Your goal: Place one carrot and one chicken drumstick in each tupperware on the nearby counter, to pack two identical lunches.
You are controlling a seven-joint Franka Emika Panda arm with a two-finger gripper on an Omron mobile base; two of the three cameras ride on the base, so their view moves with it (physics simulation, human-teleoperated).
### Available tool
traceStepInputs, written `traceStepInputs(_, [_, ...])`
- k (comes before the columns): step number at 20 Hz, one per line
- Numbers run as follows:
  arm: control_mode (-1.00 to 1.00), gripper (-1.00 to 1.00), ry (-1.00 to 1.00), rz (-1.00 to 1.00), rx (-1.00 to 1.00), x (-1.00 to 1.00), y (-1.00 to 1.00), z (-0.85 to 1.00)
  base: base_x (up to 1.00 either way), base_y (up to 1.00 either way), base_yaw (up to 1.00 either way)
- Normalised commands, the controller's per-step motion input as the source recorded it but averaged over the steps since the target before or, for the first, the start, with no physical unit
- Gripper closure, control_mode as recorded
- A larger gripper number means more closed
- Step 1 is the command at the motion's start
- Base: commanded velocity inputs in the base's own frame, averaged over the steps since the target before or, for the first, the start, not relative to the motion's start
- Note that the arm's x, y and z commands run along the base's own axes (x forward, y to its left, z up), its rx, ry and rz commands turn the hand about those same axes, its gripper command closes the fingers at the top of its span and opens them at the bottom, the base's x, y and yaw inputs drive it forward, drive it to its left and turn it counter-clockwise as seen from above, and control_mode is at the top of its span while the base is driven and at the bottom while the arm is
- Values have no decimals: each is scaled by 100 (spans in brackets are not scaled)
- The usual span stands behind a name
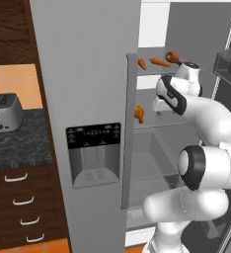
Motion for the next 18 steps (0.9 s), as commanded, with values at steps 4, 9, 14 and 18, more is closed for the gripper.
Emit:
traceStepInputs(4, [-100,-100,-6,4,0,42,76,-34,0,0,0])
traceStepInputs(9, [-100,-100,-10,-1,0,30,39,-38,0,0,0])
traceStepInputs(14, [-100,-100,-3,-1,0,13,1,-27,0,0,0])
traceStepInputs(18, [-100,-100,0,0,0,43,0,-22,0,0,0])
